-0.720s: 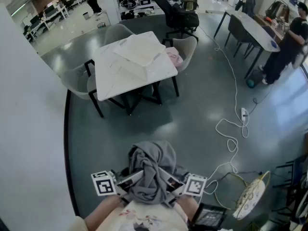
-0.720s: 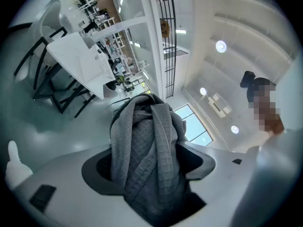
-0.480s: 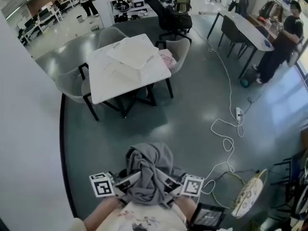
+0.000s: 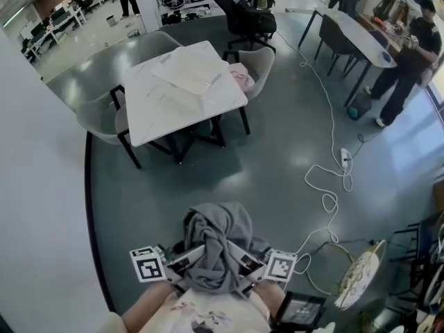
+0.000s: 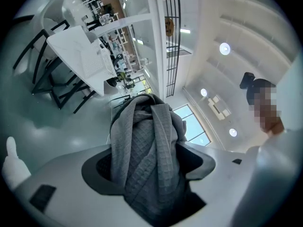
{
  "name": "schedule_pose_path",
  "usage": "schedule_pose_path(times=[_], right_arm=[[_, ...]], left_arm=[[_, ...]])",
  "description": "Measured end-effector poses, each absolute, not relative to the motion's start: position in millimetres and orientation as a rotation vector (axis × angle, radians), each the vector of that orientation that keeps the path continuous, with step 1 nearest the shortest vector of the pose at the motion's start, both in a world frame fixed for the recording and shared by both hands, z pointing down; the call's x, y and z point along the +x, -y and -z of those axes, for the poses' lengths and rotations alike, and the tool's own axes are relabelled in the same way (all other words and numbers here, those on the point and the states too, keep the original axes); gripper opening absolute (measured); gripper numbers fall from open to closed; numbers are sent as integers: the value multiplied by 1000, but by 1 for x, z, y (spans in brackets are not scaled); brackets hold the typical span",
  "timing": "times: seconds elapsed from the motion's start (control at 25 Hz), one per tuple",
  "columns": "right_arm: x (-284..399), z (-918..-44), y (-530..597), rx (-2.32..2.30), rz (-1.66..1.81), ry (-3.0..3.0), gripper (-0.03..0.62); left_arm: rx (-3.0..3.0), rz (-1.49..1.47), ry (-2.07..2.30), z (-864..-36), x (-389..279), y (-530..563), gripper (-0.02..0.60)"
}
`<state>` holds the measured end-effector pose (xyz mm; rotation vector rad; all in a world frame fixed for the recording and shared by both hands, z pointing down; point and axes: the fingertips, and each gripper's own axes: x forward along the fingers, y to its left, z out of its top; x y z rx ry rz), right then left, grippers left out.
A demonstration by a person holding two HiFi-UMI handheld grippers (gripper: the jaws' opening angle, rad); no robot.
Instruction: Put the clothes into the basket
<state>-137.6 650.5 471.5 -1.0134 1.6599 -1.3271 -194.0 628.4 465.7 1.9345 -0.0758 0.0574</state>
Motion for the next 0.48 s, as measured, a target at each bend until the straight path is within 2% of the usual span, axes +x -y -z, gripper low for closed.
schedule_pose_path(times=[0.48], right_arm=[[-144,-483,-559,-1056,1382,-1541,339]], left_arm=[[1887,-41,15,-466,-194,-532,342]])
